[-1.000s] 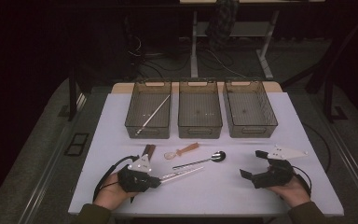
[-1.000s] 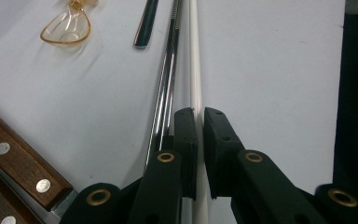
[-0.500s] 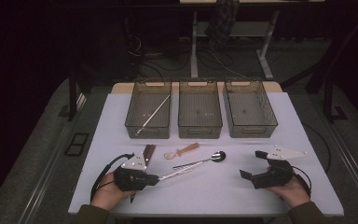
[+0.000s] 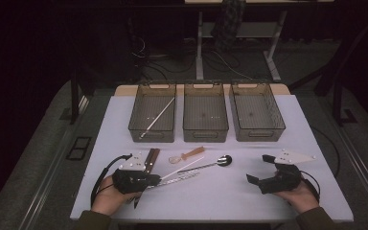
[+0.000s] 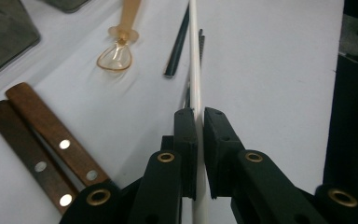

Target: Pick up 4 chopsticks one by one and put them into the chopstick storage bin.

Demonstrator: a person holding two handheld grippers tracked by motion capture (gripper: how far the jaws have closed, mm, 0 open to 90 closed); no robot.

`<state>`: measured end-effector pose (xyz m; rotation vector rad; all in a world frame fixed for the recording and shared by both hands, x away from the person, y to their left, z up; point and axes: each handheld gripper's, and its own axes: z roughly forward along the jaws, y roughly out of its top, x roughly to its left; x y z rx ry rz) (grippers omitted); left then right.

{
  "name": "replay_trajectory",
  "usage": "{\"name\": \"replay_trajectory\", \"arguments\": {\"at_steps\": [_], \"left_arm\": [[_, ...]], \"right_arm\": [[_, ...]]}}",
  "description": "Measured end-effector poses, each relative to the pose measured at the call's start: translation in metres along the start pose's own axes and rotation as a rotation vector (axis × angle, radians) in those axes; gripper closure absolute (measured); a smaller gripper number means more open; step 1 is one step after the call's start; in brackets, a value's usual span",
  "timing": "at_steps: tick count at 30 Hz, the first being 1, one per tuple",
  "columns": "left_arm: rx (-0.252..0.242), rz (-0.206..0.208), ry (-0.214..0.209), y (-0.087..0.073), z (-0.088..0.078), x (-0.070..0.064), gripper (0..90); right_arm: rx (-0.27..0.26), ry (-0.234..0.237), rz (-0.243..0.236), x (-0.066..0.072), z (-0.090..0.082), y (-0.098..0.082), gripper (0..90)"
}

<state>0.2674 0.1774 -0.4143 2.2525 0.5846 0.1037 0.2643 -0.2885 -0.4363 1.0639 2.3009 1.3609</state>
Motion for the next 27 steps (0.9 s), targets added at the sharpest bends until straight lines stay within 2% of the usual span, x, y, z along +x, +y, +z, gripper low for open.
{"name": "replay_trajectory", "arguments": {"at_steps": [10, 17, 27], "left_arm": [[-0.063, -0.061, 0.058, 0.0, -0.013, 0.009, 83.6], [-0.101, -0.113, 0.107, 0.0, -0.022, 0.02, 83.6], [-0.147, -0.149, 0.148, 0.006, -0.029, 0.035, 83.6]], "right_arm": [[0.0, 0.0, 0.0, 0.0, 0.0, 0.0, 0.4], [0.002, -0.001, -0.001, 0.0, 0.0, 0.0, 0.3], [0.003, -0.001, 0.0, 0.0, 0.001, 0.0, 0.4]]}}
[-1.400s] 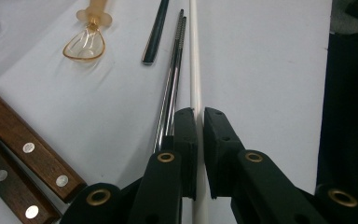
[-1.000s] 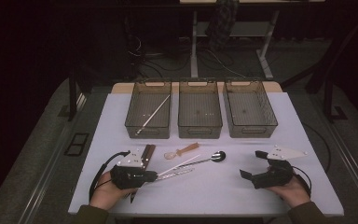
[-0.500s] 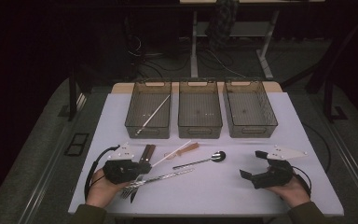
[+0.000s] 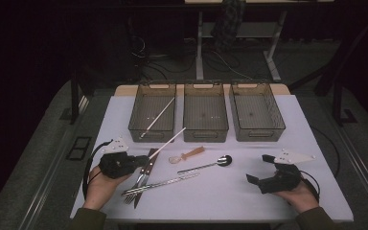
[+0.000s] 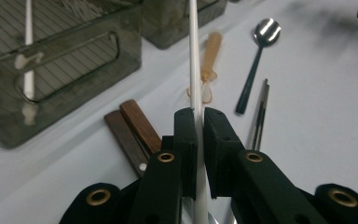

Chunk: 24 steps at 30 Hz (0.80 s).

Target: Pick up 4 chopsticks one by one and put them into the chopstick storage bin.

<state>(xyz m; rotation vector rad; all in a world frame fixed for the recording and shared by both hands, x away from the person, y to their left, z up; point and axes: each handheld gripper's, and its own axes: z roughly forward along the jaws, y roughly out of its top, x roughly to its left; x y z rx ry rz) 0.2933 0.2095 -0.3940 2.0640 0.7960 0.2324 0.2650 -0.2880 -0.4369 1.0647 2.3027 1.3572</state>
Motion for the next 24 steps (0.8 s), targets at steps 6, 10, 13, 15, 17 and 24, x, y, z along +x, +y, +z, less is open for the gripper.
{"name": "replay_trajectory", "arguments": {"at_steps": [6, 10, 13, 15, 17, 24], "left_arm": [[-0.015, -0.015, 0.012, 0.005, 0.0, 0.006, 83.6], [-0.032, -0.035, 0.022, 0.009, -0.001, 0.012, 83.6], [-0.038, -0.043, 0.028, 0.012, -0.001, 0.017, 83.6], [-0.042, -0.047, 0.03, 0.014, 0.0, 0.019, 83.6], [-0.045, -0.051, 0.036, 0.016, 0.001, 0.022, 83.6], [-0.053, -0.053, 0.046, 0.024, 0.006, 0.026, 83.6]], "right_arm": [[0.0, -0.001, -0.001, 0.0, 0.0, 0.0, 0.4], [0.001, -0.001, 0.0, 0.0, 0.001, 0.0, 0.4], [0.002, -0.001, 0.002, 0.0, 0.001, 0.0, 0.4], [0.003, -0.001, 0.0, 0.0, 0.001, 0.0, 0.4], [0.003, -0.001, 0.001, 0.0, 0.001, 0.0, 0.4], [0.003, -0.002, 0.004, -0.001, 0.001, 0.0, 0.4]]}}
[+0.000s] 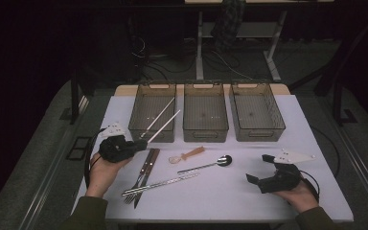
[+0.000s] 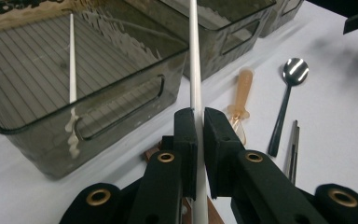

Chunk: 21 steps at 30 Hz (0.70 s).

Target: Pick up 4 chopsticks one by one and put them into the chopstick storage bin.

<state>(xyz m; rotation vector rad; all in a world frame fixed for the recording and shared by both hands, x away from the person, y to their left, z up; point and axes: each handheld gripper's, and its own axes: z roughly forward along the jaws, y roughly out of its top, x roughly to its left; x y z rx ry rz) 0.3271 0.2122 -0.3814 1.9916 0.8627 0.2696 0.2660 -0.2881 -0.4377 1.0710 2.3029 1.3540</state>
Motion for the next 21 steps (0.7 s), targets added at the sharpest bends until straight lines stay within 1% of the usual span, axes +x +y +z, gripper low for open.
{"name": "replay_trajectory", "arguments": {"at_steps": [2, 6, 12, 16, 21], "left_arm": [[-0.001, 0.005, 0.003, 0.003, 0.001, 0.001, 83.6], [-0.012, -0.002, 0.004, 0.009, 0.004, 0.003, 83.6], [-0.005, 0.002, 0.008, 0.021, 0.013, 0.009, 83.6], [0.0, 0.007, 0.015, 0.032, 0.018, 0.012, 83.5], [-0.009, 0.013, 0.03, 0.052, 0.024, 0.018, 83.6]], "right_arm": [[0.001, 0.001, 0.001, 0.0, 0.0, 0.0, 0.3], [0.004, 0.003, -0.003, 0.0, 0.001, 0.0, 0.4], [0.0, 0.005, 0.004, -0.001, 0.002, 0.0, 0.4], [-0.006, 0.008, 0.006, -0.001, 0.001, 0.0, 0.4], [-0.008, 0.005, 0.008, -0.001, 0.0, 0.0, 0.4]]}}
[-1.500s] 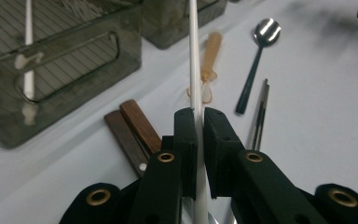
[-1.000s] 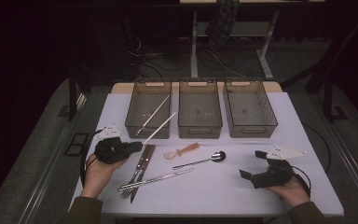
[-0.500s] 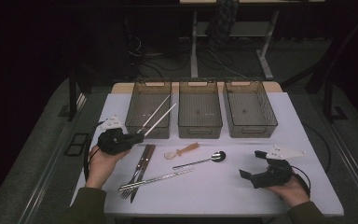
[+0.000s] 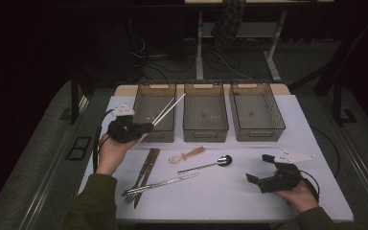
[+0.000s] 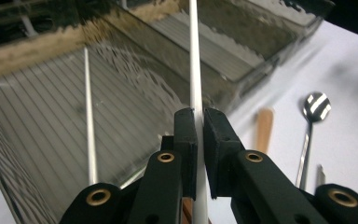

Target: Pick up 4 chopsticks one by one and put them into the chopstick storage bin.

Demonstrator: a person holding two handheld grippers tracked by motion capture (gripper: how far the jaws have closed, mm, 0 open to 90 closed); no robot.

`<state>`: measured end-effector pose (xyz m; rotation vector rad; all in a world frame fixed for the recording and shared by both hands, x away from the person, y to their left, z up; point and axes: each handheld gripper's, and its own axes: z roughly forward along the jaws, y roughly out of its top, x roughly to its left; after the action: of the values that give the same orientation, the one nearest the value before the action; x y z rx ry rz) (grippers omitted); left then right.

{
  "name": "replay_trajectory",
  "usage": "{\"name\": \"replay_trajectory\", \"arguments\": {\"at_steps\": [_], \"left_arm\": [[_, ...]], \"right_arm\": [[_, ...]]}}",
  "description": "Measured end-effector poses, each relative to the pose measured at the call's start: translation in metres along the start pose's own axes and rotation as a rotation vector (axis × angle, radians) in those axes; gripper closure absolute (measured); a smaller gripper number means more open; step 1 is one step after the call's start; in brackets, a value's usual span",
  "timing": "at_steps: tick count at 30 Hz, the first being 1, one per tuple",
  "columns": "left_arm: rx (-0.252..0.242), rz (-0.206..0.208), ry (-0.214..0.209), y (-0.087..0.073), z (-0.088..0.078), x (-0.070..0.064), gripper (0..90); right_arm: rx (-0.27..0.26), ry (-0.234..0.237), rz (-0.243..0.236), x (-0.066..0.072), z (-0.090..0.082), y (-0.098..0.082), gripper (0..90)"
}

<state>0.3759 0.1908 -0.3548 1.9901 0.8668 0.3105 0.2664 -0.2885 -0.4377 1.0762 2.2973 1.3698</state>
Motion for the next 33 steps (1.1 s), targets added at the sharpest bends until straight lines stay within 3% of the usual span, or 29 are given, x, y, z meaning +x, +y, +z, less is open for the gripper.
{"name": "replay_trajectory", "arguments": {"at_steps": [7, 15, 27, 33], "left_arm": [[0.005, 0.009, 0.034, 0.027, 0.013, 0.012, 83.6], [0.018, -0.008, 0.081, 0.04, 0.031, 0.032, 83.5], [0.02, -0.064, 0.127, 0.033, 0.052, 0.062, 83.5], [0.076, -0.1, 0.136, 0.022, 0.064, 0.07, 83.5]], "right_arm": [[-0.008, 0.002, 0.008, 0.0, -0.001, 0.0, 0.4], [-0.016, 0.006, 0.012, 0.0, -0.003, 0.0, 0.4], [-0.018, -0.001, 0.012, 0.001, -0.003, 0.0, 0.4], [-0.023, -0.001, 0.015, 0.0, -0.004, 0.0, 0.4]]}}
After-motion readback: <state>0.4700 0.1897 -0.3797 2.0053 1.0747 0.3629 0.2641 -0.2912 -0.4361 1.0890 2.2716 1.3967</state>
